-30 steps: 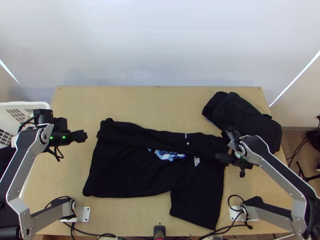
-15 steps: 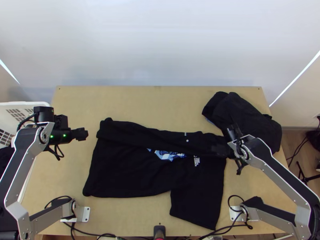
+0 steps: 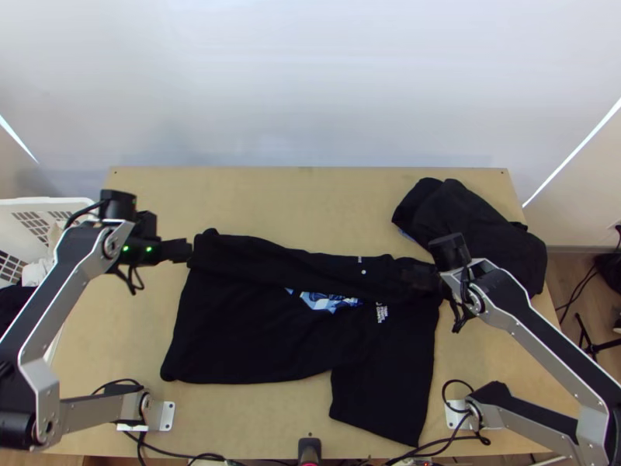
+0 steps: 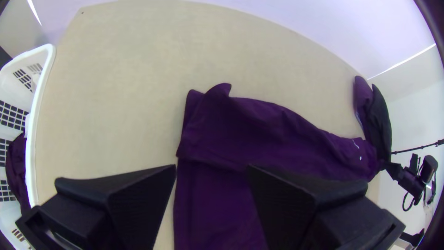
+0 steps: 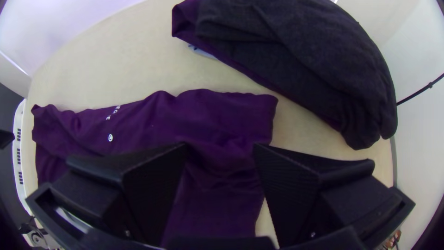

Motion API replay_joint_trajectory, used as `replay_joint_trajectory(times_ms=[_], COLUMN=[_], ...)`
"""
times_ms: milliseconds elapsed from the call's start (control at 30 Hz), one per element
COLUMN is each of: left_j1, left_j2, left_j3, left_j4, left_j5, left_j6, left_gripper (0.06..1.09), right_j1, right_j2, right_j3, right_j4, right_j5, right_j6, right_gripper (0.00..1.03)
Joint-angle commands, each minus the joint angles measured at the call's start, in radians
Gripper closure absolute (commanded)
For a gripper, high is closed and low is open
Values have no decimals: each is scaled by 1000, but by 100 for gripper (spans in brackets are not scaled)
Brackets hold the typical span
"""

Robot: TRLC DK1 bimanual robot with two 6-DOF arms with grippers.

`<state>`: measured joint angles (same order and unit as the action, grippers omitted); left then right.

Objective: Fold the t-shirt

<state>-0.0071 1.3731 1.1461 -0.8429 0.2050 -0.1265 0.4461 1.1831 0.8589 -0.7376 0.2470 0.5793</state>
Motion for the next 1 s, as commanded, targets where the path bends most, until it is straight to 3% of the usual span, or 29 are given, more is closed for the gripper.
replay_joint_trajectory(times_ms=[0,100,133,200,533,833,967], left_j1=[-82,-105,-108,-110,-77,-99,-106], left_j2=[115,139,144,147,165,198,195], left_j3=[92,109,110,113,110,70,60], left_j4=[11,16,16,16,27,79,28], left_j5=[-12,-13,-16,-18,-35,-62,-65], left_j6=[-47,-58,-58,-61,-36,-30,7], left_gripper=[32,32,32,32,32,32,32], right_j1=[-1,-1,-1,-1,-43,-103,-155], right_j2=[-22,-23,-25,-25,35,53,66], right_j3=[-11,-24,-29,-29,-4,-8,35], right_j4=[-14,-20,-20,-20,-109,-129,-246], right_j5=[-2,-2,-2,-2,-2,-5,-77], right_j6=[2,2,4,7,74,67,77], right_gripper=[38,39,47,52,51,51,51])
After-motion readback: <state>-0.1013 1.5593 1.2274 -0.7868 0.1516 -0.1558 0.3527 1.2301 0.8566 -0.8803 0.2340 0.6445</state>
